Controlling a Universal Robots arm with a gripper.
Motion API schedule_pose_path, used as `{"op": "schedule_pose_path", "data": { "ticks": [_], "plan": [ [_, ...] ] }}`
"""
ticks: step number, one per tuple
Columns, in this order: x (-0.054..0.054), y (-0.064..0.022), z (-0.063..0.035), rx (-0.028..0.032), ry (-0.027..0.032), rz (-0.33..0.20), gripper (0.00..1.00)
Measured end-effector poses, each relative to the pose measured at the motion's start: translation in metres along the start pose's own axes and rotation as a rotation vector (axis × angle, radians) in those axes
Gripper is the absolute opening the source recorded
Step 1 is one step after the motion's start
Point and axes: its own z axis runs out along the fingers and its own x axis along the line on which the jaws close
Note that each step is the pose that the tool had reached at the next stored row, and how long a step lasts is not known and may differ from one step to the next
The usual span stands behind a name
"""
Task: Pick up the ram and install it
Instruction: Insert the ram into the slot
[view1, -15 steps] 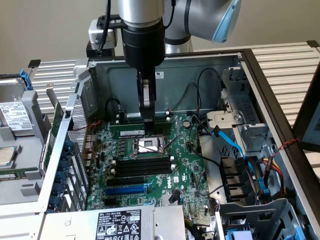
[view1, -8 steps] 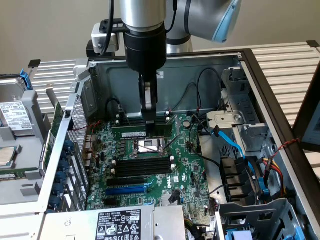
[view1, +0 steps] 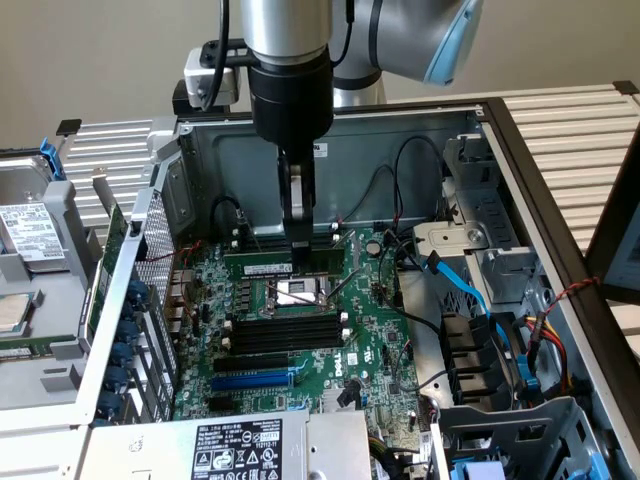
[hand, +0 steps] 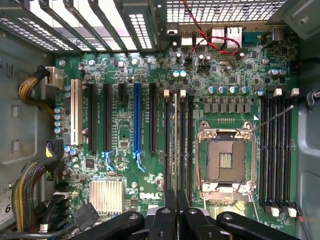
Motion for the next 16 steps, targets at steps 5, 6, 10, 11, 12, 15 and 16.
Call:
{"op": "schedule_pose_path", "data": {
  "ticks": [5, 6, 10, 11, 12, 15, 16],
  "plan": [
    [0.000, 0.0000, 0.0014, -0.0002, 0.0101, 0.000, 0.12],
    [0.000, 0.0000, 0.0019, -0.0001, 0.0100, 0.000, 0.12],
    [0.000, 0.0001, 0.0049, -0.0001, 0.0092, 0.000, 0.12],
    [0.000, 0.0001, 0.0059, -0.0002, 0.0085, 0.000, 0.12],
    [0.000, 0.0002, 0.0069, -0.0003, 0.0077, 0.000, 0.12],
    [0.000, 0.0001, 0.0097, -0.0007, 0.0005, 0.000, 0.12],
    [0.000, 0.0001, 0.0104, -0.0009, -0.0040, 0.000, 0.12]
  ]
}}
